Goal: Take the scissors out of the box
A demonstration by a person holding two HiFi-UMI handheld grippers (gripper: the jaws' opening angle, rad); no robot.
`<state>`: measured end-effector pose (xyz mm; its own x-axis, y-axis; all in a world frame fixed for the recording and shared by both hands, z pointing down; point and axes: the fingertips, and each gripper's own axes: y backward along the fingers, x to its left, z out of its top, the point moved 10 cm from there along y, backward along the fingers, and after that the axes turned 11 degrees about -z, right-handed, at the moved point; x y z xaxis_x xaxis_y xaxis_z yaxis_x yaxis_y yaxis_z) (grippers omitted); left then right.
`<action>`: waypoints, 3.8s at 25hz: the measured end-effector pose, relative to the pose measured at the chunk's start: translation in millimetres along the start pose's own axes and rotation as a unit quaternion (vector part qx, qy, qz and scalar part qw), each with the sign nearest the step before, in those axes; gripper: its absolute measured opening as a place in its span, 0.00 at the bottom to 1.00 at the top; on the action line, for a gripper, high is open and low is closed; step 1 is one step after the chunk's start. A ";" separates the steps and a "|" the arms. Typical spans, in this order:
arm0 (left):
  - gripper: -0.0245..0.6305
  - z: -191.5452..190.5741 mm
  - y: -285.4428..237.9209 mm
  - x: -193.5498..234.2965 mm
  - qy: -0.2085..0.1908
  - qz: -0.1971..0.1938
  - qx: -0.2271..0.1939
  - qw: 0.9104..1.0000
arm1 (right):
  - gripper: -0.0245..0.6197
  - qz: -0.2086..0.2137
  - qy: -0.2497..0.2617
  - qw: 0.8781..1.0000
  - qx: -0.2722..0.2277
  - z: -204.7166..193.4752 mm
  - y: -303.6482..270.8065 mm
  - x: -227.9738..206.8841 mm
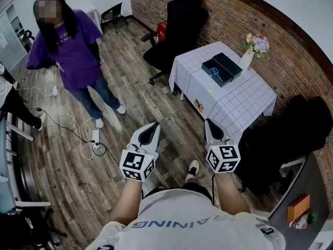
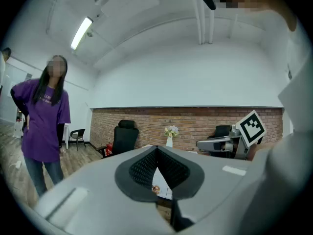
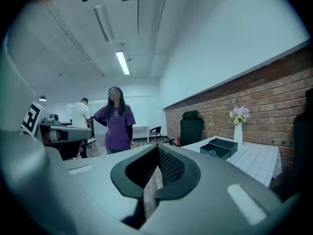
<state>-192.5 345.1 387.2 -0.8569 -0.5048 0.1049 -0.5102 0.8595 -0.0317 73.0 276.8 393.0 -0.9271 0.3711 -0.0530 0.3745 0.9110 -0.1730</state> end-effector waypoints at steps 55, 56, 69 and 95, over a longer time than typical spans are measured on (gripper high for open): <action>0.04 12.3 -317.5 4.3 0.020 -0.026 0.054 0.998 | 0.06 0.002 -0.047 0.998 0.036 20.5 -181.8 -260.8; 0.04 12.0 -324.3 5.0 0.018 -0.027 0.057 0.998 | 0.06 0.000 -0.051 0.998 0.038 18.6 -185.7 -266.3; 0.04 5.9 -430.7 51.4 0.009 -0.082 0.075 0.994 | 0.06 -0.041 -0.053 0.997 0.041 21.5 -252.7 -310.3; 0.04 -8.6 -590.5 225.8 0.048 -0.198 0.132 0.970 | 0.08 -0.108 -0.018 0.978 0.175 9.4 -451.3 -300.0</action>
<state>-84.1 -275.8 438.1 -0.5861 -0.7701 0.2520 -0.8095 0.5430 -0.2233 182.0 -247.3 477.8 -0.9864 0.1638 -0.0117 0.1468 0.8471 -0.5108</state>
